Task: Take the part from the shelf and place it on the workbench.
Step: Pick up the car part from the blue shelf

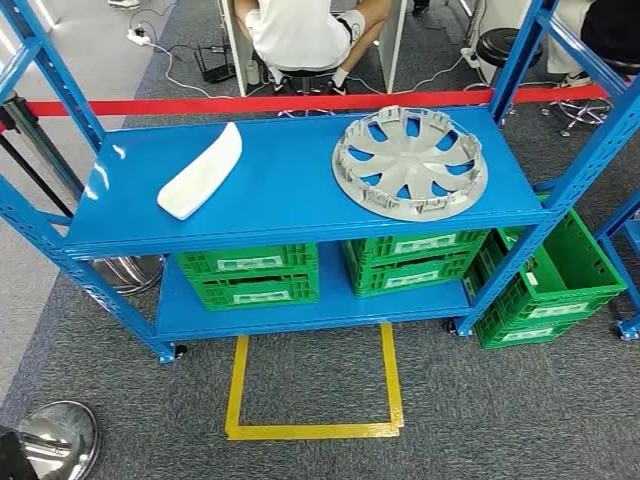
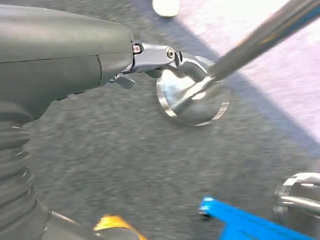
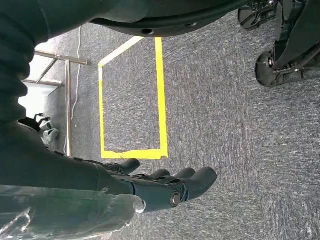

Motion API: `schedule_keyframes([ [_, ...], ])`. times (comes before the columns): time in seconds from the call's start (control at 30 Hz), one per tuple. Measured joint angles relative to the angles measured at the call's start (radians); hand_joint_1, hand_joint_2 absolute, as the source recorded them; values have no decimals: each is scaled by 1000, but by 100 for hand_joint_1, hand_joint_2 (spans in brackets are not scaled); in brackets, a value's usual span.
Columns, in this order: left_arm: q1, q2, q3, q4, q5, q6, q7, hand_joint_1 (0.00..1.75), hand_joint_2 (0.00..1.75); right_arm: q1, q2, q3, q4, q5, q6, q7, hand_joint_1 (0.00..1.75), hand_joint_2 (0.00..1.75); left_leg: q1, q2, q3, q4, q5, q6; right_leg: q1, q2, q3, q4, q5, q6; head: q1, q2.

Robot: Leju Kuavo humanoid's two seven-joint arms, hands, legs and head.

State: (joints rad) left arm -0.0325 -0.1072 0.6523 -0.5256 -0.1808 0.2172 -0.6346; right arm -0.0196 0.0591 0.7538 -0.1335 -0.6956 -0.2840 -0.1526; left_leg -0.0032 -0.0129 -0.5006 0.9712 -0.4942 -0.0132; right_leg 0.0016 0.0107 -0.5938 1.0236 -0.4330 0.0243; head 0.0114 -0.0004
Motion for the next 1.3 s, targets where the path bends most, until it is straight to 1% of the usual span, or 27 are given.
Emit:
schedule_keyframes([
  [0.07,3,-8,0,-37,-3,-5,0,0,175,-1,0,2,1,-1,-1,0,0,175,0,0,0,0,0,0,0,0,0,0,0,0,0,0],
  [0.37,49,-80,-5,-358,-30,-49,-9,0,175,-5,2,24,7,-4,-5,0,0,175,0,0,1,0,0,0,0,0,1,0,0,0,0,0],
  [0.47,71,-97,-28,-461,-37,-76,-16,0,175,-7,2,32,9,-3,-6,0,0,175,0,0,1,0,0,0,0,0,1,0,0,0,0,0],
  [0.53,88,-105,-58,-528,-37,-92,-17,0,175,-9,2,40,11,0,-6,0,0,175,0,0,1,0,0,0,0,0,1,0,0,0,0,0],
  [0.7,130,-109,-174,-688,-36,-109,-17,0,175,-14,2,59,13,8,-6,4,0,175,0,0,2,0,0,0,0,0,2,0,0,0,0,0],
  [0.83,159,-94,-283,-796,-32,-106,-17,0,175,-16,2,73,13,11,-5,6,0,175,0,0,2,0,0,0,0,0,2,0,0,0,0,0],
  [1.03,183,-46,-477,-918,-30,-97,-19,0,175,-22,2,99,14,20,-4,11,0,175,0,0,2,0,0,0,0,0,2,0,0,0,0,0],
  [1.3,195,33,-746,-1034,-39,-91,-27,0,175,-31,1,134,17,34,-1,22,0,175,0,0,3,0,0,0,0,0,2,0,0,0,0,0],
])
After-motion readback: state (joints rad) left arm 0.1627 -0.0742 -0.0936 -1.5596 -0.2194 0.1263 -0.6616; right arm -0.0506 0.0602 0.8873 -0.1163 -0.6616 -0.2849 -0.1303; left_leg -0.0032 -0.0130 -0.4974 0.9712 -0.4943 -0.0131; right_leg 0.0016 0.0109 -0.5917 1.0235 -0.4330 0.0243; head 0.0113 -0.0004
